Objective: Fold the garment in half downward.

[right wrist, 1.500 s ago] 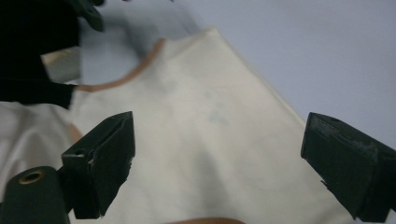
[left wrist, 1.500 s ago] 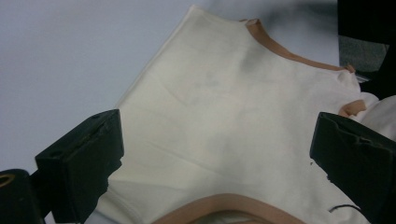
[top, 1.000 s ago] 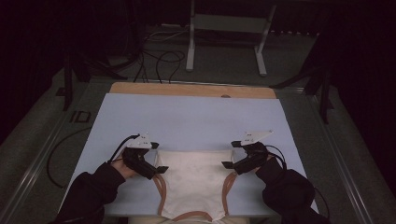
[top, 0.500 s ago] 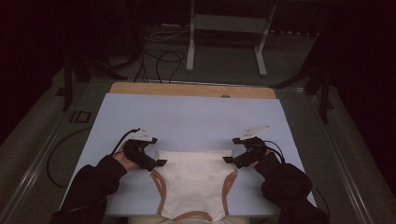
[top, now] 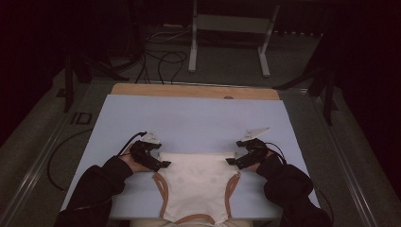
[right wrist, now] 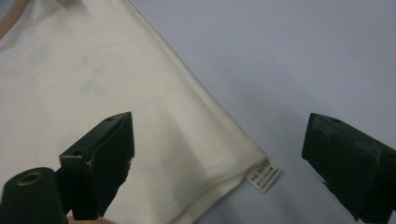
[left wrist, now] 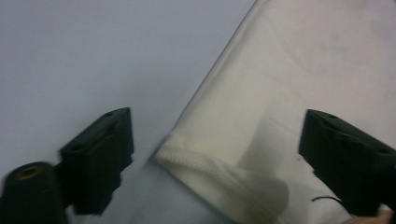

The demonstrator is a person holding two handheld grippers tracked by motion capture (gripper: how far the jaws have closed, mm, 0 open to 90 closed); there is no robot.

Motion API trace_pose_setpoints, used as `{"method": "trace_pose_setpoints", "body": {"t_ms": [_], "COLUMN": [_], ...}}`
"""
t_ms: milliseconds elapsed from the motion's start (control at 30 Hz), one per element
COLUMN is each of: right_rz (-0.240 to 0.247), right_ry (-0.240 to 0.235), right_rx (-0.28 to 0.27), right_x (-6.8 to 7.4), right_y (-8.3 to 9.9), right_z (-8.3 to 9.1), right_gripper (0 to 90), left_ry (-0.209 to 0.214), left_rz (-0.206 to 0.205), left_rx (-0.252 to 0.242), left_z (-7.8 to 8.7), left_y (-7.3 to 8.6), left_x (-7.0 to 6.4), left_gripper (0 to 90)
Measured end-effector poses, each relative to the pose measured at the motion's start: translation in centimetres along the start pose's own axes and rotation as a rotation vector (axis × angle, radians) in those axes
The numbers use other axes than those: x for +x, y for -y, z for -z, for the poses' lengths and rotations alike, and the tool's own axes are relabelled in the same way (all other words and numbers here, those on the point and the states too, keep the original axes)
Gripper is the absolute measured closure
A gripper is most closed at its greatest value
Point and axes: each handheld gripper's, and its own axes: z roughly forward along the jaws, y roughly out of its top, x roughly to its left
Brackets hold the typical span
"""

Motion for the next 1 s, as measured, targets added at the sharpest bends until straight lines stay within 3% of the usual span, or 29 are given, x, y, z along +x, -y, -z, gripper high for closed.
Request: {"method": "trace_pose_setpoints", "body": {"t_ms": [233, 267, 367, 567, 600, 733, 767, 1000], "right_rz": [-0.01, 0.006, -0.001, 0.012, 0.019, 0.014, 0.013, 0.017], "right_ry": [0.013, 0.023, 0.02, 0.024, 0.031, 0.028, 0.035, 0.004], "right_rx": [0.032, 0.045, 0.056, 0.087, 0.097, 0.091, 0.095, 0.114], "right_x": [-0.3, -0.3, -0.4, -0.4, -0.3, -0.3, -0.3, -0.2], "right_y": [0.4, 0.5, 0.5, 0.7, 0.7, 0.7, 0.6, 0.4], "right_z": [-0.8, -1.1, -1.2, -1.6, -1.7, -1.8, -1.8, -1.7], "right_gripper": [16.0, 17.7, 21.0, 30.5, 37.7, 39.1, 48.7, 75.9], "left_ry": [-0.006, -0.017, -0.022, -0.029, -0.035, -0.039, -0.045, -0.023], "left_rz": [0.004, 0.007, 0.019, 0.021, 0.028, 0.037, 0.044, 0.062], "left_rx": [0.016, 0.032, 0.022, 0.024, 0.026, 0.029, 0.034, 0.043], "left_z": [-0.2, -0.3, -0.2, -0.2, -0.1, -0.1, 0.0, 0.1], "left_y": [0.4, 0.5, 0.7, 0.7, 0.7, 0.7, 0.7, 0.7], "left_x": [0.2, 0.3, 0.5, 0.4, 0.4, 0.4, 0.4, 0.2], "left_gripper": [32.9, 34.4, 40.5, 51.6, 53.4, 57.5, 60.1, 72.5]}}
